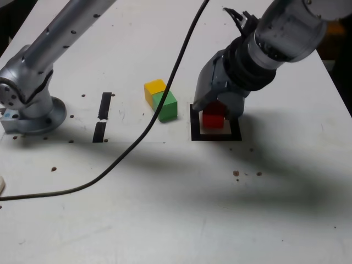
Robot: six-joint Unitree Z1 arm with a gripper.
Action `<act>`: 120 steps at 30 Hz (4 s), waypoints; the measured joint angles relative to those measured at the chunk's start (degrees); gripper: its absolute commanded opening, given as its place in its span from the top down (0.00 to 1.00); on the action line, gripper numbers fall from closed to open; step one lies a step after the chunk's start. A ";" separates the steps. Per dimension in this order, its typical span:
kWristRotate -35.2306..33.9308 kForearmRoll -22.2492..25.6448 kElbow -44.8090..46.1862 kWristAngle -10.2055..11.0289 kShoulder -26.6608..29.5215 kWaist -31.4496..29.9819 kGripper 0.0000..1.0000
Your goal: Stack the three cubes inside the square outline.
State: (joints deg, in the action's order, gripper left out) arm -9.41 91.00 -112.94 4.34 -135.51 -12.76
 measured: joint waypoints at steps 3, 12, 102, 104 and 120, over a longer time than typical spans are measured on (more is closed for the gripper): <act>0.00 -0.01 0.26 -0.01 1.25 0.00 0.16; 0.00 -0.29 0.48 -0.14 1.40 0.00 0.01; -1.86 -36.50 51.63 -15.79 27.43 23.05 0.12; -1.86 -36.51 51.63 -15.71 27.37 23.07 0.14; -1.74 -36.34 51.34 -18.11 25.54 23.38 0.51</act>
State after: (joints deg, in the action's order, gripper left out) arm -11.15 54.66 -61.60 -13.77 -109.97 10.61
